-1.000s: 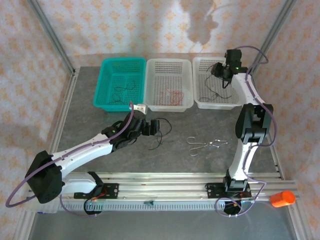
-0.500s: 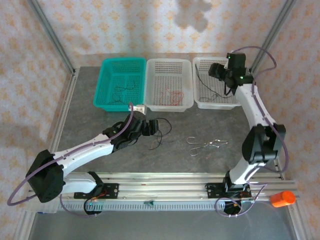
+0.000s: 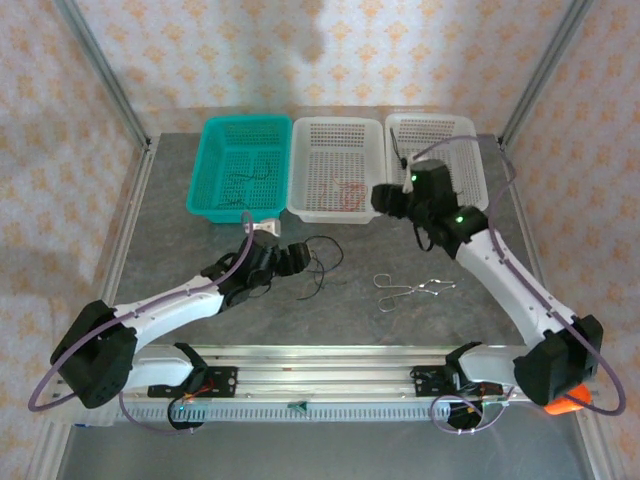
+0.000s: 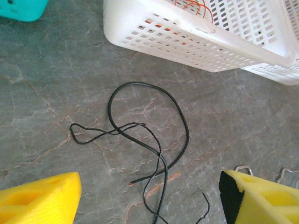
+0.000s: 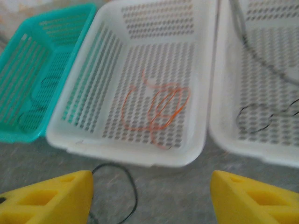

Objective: Untangle the cables

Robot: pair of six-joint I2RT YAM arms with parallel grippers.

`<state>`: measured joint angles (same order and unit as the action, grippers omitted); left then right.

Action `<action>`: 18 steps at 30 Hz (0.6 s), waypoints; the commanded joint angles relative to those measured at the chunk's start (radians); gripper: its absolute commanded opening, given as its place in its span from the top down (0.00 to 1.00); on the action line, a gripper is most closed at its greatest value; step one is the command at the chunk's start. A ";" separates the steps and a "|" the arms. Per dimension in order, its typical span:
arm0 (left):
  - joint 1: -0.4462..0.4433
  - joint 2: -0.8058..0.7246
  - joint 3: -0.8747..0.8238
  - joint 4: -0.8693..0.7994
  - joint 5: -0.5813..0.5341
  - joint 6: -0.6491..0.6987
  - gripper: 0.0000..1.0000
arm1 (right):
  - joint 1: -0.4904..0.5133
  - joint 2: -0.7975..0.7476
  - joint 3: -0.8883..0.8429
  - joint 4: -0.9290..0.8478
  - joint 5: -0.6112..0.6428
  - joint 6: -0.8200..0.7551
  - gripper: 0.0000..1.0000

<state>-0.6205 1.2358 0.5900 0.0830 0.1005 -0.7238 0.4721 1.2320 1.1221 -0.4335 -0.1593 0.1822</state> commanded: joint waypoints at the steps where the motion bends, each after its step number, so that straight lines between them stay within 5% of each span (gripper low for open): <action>1: 0.041 -0.045 -0.046 0.112 0.082 -0.059 0.21 | 0.124 -0.029 -0.074 0.015 0.060 0.125 0.35; 10: 0.195 -0.134 -0.152 0.182 0.214 -0.113 0.20 | 0.391 0.093 -0.176 0.094 0.146 0.325 0.41; 18: 0.324 -0.198 -0.214 0.212 0.312 -0.142 0.21 | 0.462 0.226 -0.191 0.125 0.152 0.397 0.46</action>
<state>-0.3199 1.0618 0.3882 0.2516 0.3584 -0.8455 0.9203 1.4307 0.9363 -0.3416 -0.0502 0.5251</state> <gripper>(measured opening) 0.795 0.537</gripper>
